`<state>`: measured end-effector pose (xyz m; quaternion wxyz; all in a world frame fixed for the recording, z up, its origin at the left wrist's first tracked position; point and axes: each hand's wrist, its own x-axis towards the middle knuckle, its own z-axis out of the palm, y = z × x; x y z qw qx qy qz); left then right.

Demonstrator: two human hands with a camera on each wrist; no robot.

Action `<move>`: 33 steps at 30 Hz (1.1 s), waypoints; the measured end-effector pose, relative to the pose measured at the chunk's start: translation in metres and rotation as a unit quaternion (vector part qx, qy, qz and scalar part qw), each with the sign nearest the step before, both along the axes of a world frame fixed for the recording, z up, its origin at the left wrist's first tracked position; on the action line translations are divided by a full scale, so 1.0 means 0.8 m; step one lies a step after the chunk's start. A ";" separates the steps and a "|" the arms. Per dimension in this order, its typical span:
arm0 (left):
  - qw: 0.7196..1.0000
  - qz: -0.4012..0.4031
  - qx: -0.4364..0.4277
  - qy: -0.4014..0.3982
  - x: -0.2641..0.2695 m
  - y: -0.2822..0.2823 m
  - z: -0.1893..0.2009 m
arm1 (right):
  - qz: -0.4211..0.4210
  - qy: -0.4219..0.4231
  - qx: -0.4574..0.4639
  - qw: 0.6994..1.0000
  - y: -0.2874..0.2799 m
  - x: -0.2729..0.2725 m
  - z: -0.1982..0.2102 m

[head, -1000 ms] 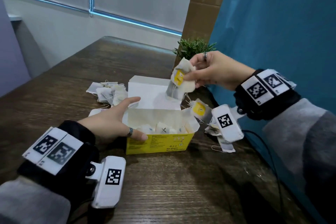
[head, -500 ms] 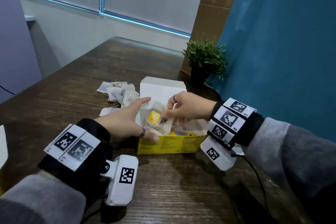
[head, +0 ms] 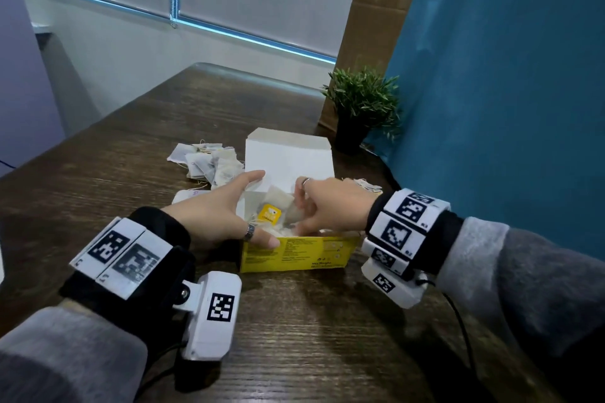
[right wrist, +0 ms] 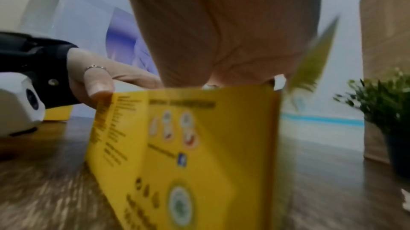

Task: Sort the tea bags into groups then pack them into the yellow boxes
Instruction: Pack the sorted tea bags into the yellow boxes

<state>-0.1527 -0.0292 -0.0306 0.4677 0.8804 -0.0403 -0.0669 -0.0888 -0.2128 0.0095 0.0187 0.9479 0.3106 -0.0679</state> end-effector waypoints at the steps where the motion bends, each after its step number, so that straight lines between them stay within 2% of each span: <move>1: 1.000 -0.001 -0.003 0.000 0.000 0.000 0.000 | 0.004 0.016 -0.001 1.000 0.001 -0.002 -0.004; 3: 1.000 0.000 -0.002 0.000 0.000 0.000 0.000 | 0.001 0.023 0.031 0.999 0.000 -0.003 -0.005; 5: 1.000 0.003 -0.006 0.000 0.000 -0.001 0.000 | -0.002 -0.016 0.059 0.998 -0.006 -0.001 0.005; 7: 1.000 0.004 -0.016 0.001 0.000 -0.002 0.000 | 0.007 -0.046 0.004 0.999 -0.015 -0.003 0.019; 9: 1.000 0.005 -0.020 0.000 0.000 -0.003 0.001 | 0.016 -0.025 -0.065 0.997 -0.020 -0.007 0.034; 10: 1.000 0.005 -0.019 -0.001 -0.001 -0.003 0.001 | 0.018 -0.004 -0.056 0.998 -0.019 -0.006 0.040; 14: 1.000 0.011 -0.018 -0.001 -0.002 -0.004 0.002 | 0.009 0.038 0.120 0.992 0.003 0.011 0.041; 17: 1.000 0.014 0.000 0.000 -0.003 -0.003 0.002 | 0.041 0.036 0.135 0.989 0.022 0.016 0.022; 21: 1.000 0.014 0.019 0.008 -0.002 0.000 0.005 | 0.094 -0.007 0.145 0.985 0.032 0.016 0.005; 27: 1.000 0.016 0.016 0.007 -0.003 -0.001 0.004 | 0.136 -0.073 0.233 0.960 0.002 0.006 0.036; 29: 1.000 0.016 0.013 0.004 -0.003 -0.002 0.004 | 0.166 -0.078 0.180 0.966 -0.015 0.000 0.042; 33: 1.000 0.013 0.019 0.006 -0.003 -0.002 0.004 | 0.183 -0.051 -0.069 0.979 -0.044 -0.008 0.031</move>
